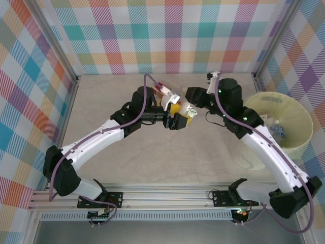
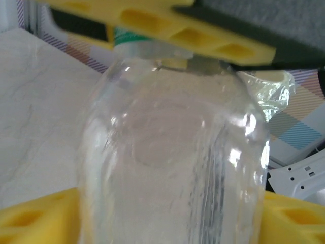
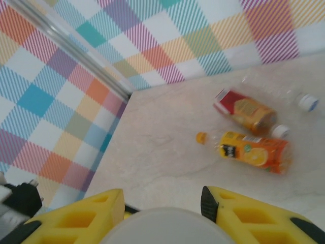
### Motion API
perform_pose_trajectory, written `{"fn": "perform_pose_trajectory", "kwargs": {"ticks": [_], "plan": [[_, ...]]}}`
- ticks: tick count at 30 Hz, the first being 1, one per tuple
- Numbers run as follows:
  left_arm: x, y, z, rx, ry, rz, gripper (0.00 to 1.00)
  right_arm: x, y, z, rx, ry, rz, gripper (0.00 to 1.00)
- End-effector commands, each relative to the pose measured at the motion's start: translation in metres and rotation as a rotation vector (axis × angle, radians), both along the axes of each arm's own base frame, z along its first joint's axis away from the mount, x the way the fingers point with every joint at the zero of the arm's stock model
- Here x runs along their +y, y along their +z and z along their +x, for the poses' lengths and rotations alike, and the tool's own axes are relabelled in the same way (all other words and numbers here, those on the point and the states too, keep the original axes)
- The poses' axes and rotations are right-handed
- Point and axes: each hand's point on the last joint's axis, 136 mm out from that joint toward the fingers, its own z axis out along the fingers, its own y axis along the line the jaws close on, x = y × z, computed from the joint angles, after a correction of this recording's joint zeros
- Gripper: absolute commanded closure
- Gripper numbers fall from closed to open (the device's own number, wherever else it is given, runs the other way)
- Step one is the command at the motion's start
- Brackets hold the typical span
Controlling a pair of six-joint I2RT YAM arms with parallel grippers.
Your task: Put the plastic bottles in the bin
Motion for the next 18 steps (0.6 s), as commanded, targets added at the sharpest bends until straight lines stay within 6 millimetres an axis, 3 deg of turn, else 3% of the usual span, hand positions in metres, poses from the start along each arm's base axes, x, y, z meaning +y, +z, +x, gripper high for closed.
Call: {"fn": "perform_pose_trajectory", "kwargs": {"ticks": [1, 7, 11, 14, 18], "plan": [[0.011, 0.015, 0.021, -0.083, 0.136, 0.03, 0.0, -0.057, 0.029, -0.009, -0.143, -0.175, -0.15, 0.62], [0.046, -0.022, 0.089, 0.062, 0.433, 0.129, 0.0, -0.176, 0.094, -0.046, -0.377, -0.608, -0.508, 0.61], [0.072, -0.054, 0.129, 0.172, 0.649, 0.195, 0.0, -0.235, 0.127, -0.073, -0.423, -0.861, -0.784, 0.6], [0.097, -0.081, 0.153, 0.294, 0.812, 0.243, 0.0, -0.261, 0.126, -0.079, -0.371, -0.958, -0.901, 0.59], [0.121, -0.114, 0.178, 0.489, 0.954, 0.208, 0.0, -0.273, 0.104, -0.061, -0.268, -0.96, -0.957, 0.57]]}}
